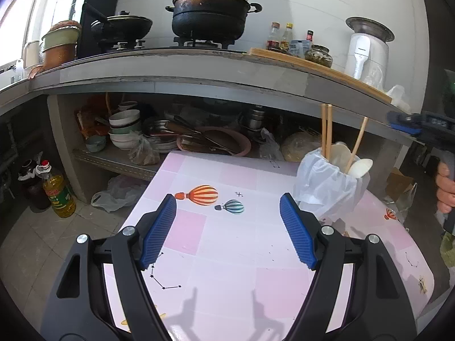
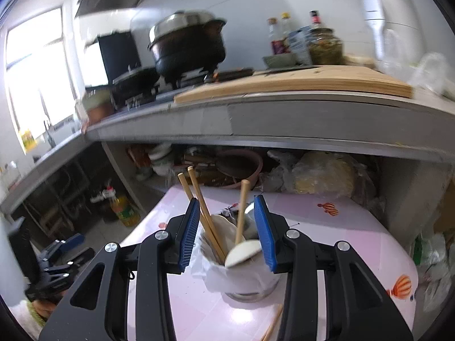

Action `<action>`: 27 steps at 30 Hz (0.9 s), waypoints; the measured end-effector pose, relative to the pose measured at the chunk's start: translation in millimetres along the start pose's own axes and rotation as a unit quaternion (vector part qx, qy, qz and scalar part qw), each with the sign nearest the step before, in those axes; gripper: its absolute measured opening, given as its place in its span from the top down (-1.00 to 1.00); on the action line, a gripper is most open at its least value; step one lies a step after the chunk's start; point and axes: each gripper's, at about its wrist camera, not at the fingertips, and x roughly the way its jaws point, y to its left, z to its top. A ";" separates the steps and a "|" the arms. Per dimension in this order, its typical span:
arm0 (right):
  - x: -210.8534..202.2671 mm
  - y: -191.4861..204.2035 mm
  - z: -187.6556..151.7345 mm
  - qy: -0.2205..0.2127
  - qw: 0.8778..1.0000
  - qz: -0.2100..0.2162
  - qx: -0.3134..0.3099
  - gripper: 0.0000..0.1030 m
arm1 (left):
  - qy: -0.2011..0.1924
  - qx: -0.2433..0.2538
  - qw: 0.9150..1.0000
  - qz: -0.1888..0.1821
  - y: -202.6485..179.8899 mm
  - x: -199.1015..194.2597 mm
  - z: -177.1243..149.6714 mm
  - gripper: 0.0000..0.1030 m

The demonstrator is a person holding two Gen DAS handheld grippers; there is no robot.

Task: Organize utensils
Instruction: 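Withdraw right tool from the holder while left tool moves to the remaining chopsticks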

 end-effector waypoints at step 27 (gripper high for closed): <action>-65.9 -74.2 -222.8 0.087 0.971 -0.091 0.201 0.24 | 0.156 0.123 0.970 -0.139 -130.8 35.2 -107.4 -0.39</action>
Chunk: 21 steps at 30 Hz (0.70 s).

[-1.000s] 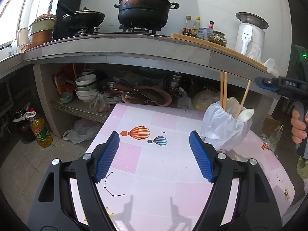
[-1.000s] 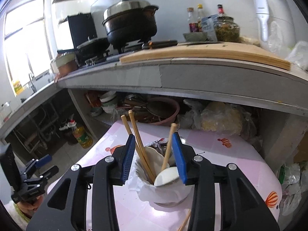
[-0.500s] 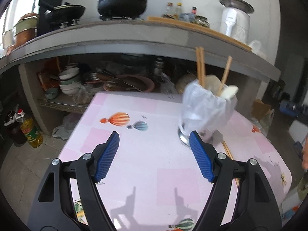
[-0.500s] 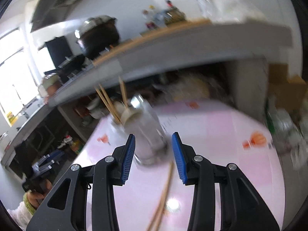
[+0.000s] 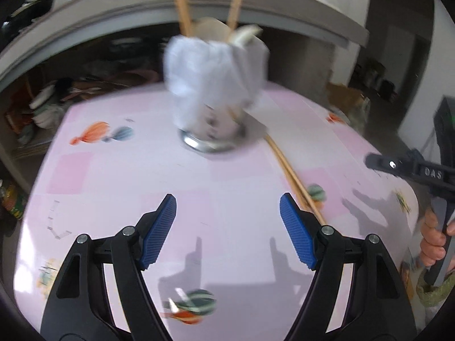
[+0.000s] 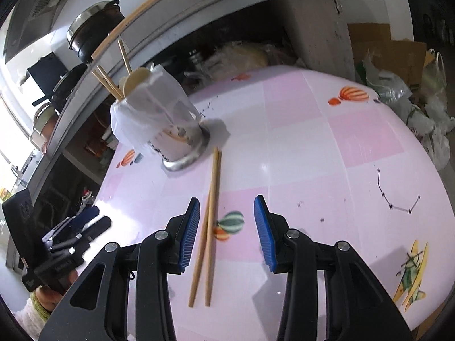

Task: Organize utensils
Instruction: 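Withdraw right tool from the holder while left tool moves to the remaining chopsticks, then close left tool on a single wooden chopstick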

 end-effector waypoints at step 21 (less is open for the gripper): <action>-0.4 -18.6 -16.7 0.012 1.000 0.013 0.024 0.24 | 0.113 0.072 0.989 -0.065 -76.7 83.7 -16.3 0.37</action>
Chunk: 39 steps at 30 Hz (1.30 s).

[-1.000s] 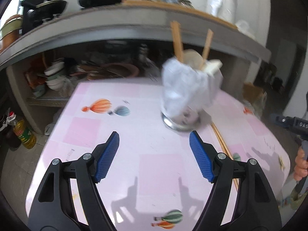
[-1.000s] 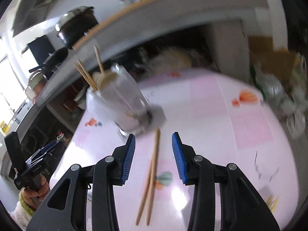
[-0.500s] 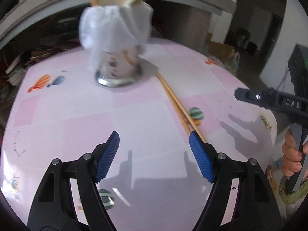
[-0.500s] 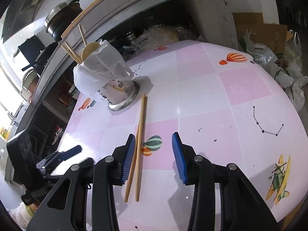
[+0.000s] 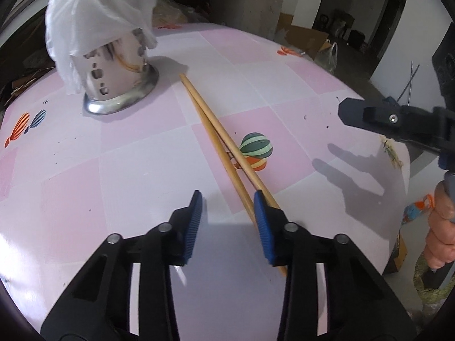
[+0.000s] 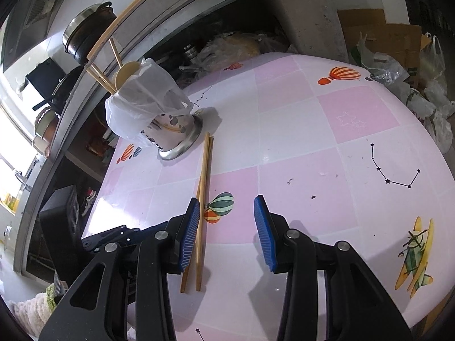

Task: Organize utensils
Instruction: 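Close left tool on a single wooden chopstick, then open left tool around the chopstick to adjust the grip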

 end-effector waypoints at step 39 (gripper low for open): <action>5.4 1.0 -7.4 0.013 1.000 0.003 0.003 0.24 | 0.041 -0.096 0.991 0.080 56.4 -39.2 -43.4 0.90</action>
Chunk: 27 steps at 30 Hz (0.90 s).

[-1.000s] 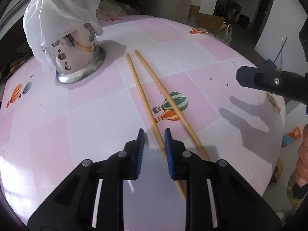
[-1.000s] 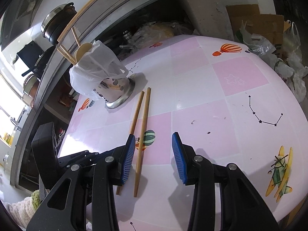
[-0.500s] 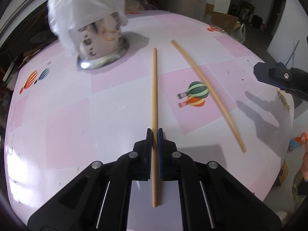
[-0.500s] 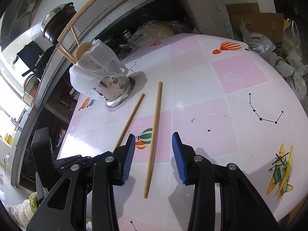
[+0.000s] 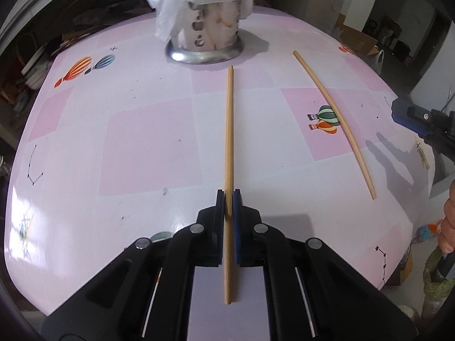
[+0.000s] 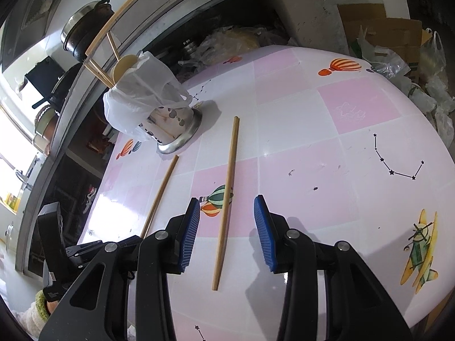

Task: Organize utensils
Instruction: 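Open left tool around the chopstick to adjust the grip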

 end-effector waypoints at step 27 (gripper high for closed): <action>10.6 4.4 3.3 0.013 1.000 -0.002 -0.005 0.24 | -0.057 0.034 0.997 -0.034 3.5 -3.3 64.8 0.41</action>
